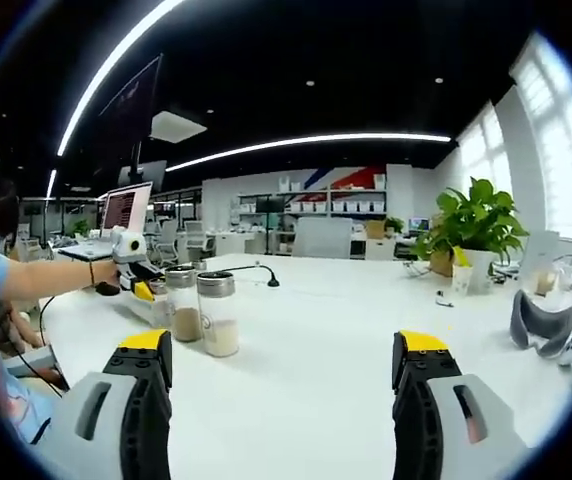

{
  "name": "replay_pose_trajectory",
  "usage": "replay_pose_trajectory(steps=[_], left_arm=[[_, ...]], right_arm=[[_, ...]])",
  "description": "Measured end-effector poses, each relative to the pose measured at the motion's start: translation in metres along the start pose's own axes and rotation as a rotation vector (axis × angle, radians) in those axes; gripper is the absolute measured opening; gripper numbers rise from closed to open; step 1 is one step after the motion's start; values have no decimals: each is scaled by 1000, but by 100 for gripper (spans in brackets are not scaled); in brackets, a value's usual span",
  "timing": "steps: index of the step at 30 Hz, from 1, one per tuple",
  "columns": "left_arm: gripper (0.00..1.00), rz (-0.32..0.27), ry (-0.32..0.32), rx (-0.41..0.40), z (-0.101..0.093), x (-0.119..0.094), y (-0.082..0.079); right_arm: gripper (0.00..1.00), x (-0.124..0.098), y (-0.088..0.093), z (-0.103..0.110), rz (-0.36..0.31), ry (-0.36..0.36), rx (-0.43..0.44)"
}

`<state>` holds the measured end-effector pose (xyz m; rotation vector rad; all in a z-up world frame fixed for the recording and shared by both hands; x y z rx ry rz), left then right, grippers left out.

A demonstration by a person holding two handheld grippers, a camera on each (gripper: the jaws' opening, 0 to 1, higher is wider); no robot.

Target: Rotate the seasoning bottle until the label or dispensing opening points toward the visible target arrow and the bottle remains upright within the marked orientation range

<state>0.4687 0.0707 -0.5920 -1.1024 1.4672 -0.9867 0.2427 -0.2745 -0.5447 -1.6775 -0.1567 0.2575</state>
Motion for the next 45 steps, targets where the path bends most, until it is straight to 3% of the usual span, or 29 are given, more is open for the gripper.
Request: replay_pose_trajectory(steps=[3,4,7,9,11,12,14,15,19,22,24,26,28,29,33,36,39,41,45], left_arm=[[76,-11,-53,-31,2,-5,-11],[81,-5,-66,-28,1,-6,-12],[79,2,-149,36,-2,-13,-13],[80,-80,-225,-26,-3,-18,-19],[80,-114,-232,-72,-10,-22,-17],[83,-147,-257,-50,-14,-24,-17],[88,-152,-335,-7,-22,-26,-10],[86,-147,-355,-6,-27,-26,-5],[81,-243,-420,-30,-39,-24,-3],[77,-228,-580,14,-36,-24,-1],[73,-225,-654,-31,-36,-22,0],[64,-264,-722,-88,-36,-24,-1],[62,-282,-746,-130,-36,-23,-1],[65,-265,-760,-136,-36,-22,0],[65,-262,-814,-118,-39,-17,-1],[61,-285,-790,-82,-42,-8,-7],[63,-241,-809,-81,-38,-4,-2],[60,-239,-811,-132,-36,-2,2],[52,-245,-862,-139,-32,-3,4]], right_arm=[[94,-1,0,-2,2,11,1],[94,-1,1,-3,4,14,0],[94,1,2,-4,6,17,4],[93,2,3,-4,13,15,9],[93,2,4,-4,15,13,13],[93,3,5,-4,16,13,14],[93,3,6,-4,17,17,23],[93,3,6,-4,17,17,29],[92,2,6,-5,18,23,44],[92,1,6,-5,20,31,46],[92,1,6,-7,20,35,48],[92,1,7,-7,19,36,52],[92,1,8,-8,21,36,54],[92,1,8,-8,22,36,55],[92,-1,9,-11,23,46,63],[91,-2,10,-13,26,54,66],[91,-3,10,-13,27,58,67],[91,-3,9,-13,24,56,63],[91,-3,9,-12,26,52,60]])
Point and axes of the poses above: the point that each gripper's makers call its tool centre point, and the gripper's own axes: x roughly forward along the fingers, z roughly to its left, y roughly out of its underside, the point moved 6 cm from there along -x, roughly backward along the fingers, and after that the axes turned 6 degrees about -x, right-handed, at the moved point
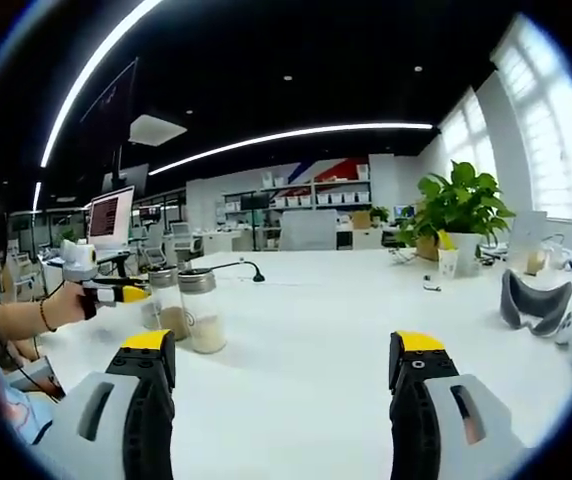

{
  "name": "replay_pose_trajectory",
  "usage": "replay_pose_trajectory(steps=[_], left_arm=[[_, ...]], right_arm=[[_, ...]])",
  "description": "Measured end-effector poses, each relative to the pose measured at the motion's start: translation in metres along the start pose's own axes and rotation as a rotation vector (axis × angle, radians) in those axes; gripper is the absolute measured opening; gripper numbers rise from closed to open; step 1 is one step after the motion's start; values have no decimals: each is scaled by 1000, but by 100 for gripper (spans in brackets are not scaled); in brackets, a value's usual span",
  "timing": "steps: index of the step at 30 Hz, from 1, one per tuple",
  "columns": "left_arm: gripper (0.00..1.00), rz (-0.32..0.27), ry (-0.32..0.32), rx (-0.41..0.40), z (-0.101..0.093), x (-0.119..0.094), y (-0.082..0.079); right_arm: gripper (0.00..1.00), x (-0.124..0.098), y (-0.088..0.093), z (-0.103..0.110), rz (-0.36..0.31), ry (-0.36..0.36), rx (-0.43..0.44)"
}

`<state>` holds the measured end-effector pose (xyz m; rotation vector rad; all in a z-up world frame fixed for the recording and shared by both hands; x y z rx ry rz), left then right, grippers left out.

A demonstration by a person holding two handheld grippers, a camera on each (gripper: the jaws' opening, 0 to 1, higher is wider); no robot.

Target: Rotate the seasoning bottle until the label or dispensing opening points toward the visible target arrow and the bottle remains upright within the marked orientation range

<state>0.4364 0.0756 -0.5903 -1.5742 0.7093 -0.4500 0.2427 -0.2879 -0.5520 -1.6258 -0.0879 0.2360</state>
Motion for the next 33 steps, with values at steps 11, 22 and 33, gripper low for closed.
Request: replay_pose_trajectory(steps=[11,22,33], left_arm=[[35,1,-23,-72,0,5,7],[34,18,28,-17,-2,2,7],[34,59,169,36,1,4,6]], right_arm=[[91,-1,-1,2,1,-9,2],[91,0,1,1,10,-10,14],[91,-1,-2,1,-6,-5,-20]])
Point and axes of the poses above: the point that each gripper's makers call its tool centre point, and the gripper's own axes: x roughly forward along the fingers, z roughly to its left, y roughly out of its underside, the point moved 6 cm from there along -x, roughly backward along the fingers, and after that the axes turned 6 degrees about -x, right-handed, at the moved point
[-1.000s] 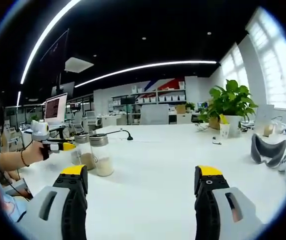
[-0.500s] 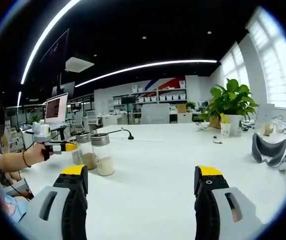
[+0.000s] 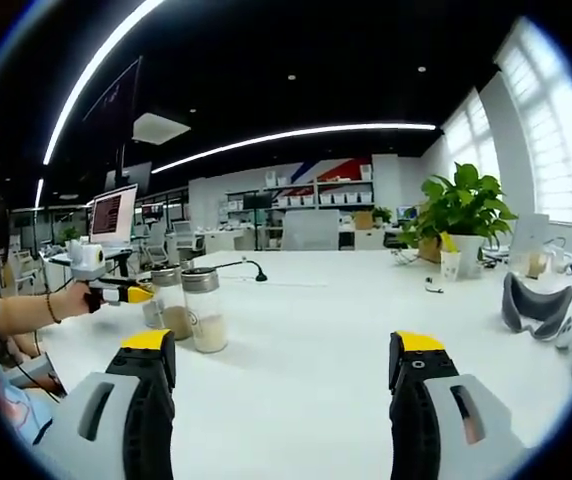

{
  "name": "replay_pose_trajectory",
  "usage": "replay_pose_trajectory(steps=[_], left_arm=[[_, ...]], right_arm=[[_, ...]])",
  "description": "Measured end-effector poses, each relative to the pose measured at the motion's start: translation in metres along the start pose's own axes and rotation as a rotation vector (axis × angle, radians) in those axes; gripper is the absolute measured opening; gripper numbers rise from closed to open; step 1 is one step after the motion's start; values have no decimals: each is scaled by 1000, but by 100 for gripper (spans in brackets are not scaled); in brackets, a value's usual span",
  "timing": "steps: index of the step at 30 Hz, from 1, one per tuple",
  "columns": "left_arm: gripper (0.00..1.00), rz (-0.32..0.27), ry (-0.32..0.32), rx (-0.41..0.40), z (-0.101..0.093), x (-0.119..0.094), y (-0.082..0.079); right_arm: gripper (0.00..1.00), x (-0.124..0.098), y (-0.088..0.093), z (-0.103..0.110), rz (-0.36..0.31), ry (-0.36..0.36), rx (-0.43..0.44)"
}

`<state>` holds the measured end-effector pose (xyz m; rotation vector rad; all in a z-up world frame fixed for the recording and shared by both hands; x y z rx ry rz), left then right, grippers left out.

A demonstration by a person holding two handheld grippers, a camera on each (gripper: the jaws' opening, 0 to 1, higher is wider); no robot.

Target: Rotate the seasoning bottle until the label or dispensing opening points toward the visible target arrow and the bottle remains upright within the marked orientation range

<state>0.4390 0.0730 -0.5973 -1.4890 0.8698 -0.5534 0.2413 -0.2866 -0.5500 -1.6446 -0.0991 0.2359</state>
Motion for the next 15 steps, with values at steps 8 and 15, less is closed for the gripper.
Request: replay_pose_trajectory(steps=[8,15], left_arm=[[34,71,161,85,8,5,-3],[34,91,377,69,15,7,-1]], right_arm=[[91,0,2,0,12,-2,11],[91,2,4,-1,18,-14,31]])
Point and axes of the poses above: the point that each gripper's makers call its tool centre point, and the gripper's own axes: x roughly forward along the fingers, z roughly to its left, y roughly out of its underside, the point moved 6 cm from there along -x, roughly backward along the fingers, and after that the axes turned 6 degrees about -x, right-handed, at the moved point
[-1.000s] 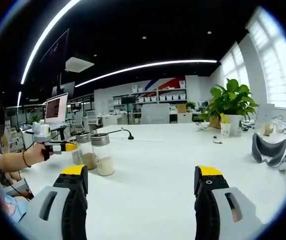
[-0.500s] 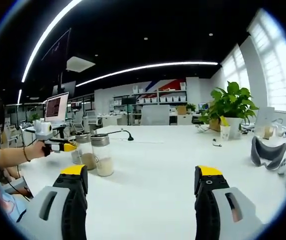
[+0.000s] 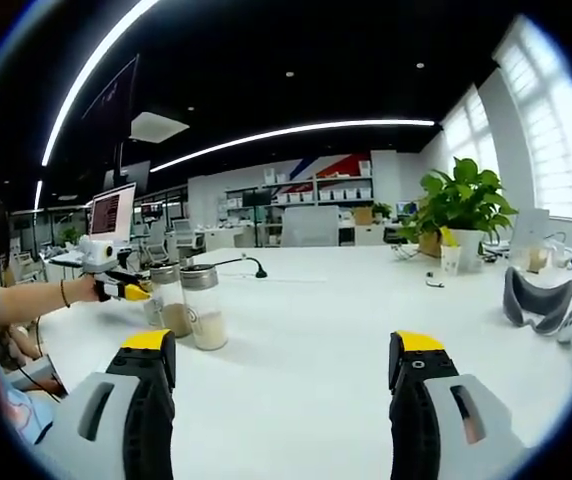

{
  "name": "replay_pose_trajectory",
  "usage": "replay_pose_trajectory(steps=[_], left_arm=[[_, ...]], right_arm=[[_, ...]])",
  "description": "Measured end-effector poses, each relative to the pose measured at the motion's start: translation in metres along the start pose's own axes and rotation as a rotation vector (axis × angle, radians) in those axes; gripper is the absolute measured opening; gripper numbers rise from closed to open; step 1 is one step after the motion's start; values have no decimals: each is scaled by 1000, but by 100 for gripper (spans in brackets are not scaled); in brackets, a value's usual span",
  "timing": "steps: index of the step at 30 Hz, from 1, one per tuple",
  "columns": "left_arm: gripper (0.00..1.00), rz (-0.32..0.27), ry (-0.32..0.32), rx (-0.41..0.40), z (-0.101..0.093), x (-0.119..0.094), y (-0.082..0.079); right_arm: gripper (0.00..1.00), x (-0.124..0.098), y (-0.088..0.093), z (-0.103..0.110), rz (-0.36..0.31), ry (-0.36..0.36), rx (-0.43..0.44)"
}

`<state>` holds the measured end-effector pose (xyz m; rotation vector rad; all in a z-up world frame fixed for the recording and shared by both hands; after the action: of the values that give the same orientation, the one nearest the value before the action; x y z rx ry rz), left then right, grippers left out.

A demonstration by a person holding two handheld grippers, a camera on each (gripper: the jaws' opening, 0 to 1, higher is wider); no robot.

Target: Rotate the seasoning bottle until the label or dispensing opening points toward the visible target arrow and the bottle remains upright within the marked orientation range

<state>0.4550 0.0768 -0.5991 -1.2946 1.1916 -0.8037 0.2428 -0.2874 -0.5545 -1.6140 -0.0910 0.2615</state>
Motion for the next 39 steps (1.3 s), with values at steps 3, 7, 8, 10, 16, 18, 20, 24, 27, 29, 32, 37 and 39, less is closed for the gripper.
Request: replay_pose_trajectory(steps=[3,7,8,10,16,18,20,24,27,29,32,37,39], left_arm=[[34,18,96,-48,5,0,1],[34,38,184,-8,2,1,3],[34,46,192,-9,1,3,2],[34,63,228,7,1,5,2],[35,64,362,23,10,8,3],[35,71,373,15,12,10,2],[35,77,382,-5,11,10,3],[35,72,378,3,6,10,4],[37,149,327,87,7,12,12],[46,175,334,42,6,13,16],[49,161,321,23,7,9,15],[53,101,236,-16,15,0,9],[50,109,215,-11,10,-4,12]], right_arm=[[91,0,0,0,2,-4,-1],[91,-2,-1,-4,9,22,-24],[91,-2,-1,-5,8,25,-22],[91,-3,-1,-5,8,26,-20],[91,-1,0,-3,13,14,-12],[91,-1,0,-3,15,18,-26],[91,-2,-3,-4,4,28,-37],[91,-2,-3,-5,4,31,-36],[91,-1,-1,-5,10,31,-30],[91,-1,-1,-4,13,26,-27],[91,-2,-1,-6,18,36,-35],[91,-4,-2,-8,15,52,-31],[91,-4,-1,-8,17,50,-32]])
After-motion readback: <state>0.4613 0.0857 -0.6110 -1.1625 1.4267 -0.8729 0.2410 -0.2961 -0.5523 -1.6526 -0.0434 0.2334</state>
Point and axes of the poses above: the point that each gripper's makers call its tool centre point, and the gripper's own axes: x roughly forward along the fingers, z roughly to its left, y roughly out of its underside, the point moved 6 cm from there along -x, roughly backward along the fingers, and after that the axes turned 6 degrees about -x, right-handed, at the moved point
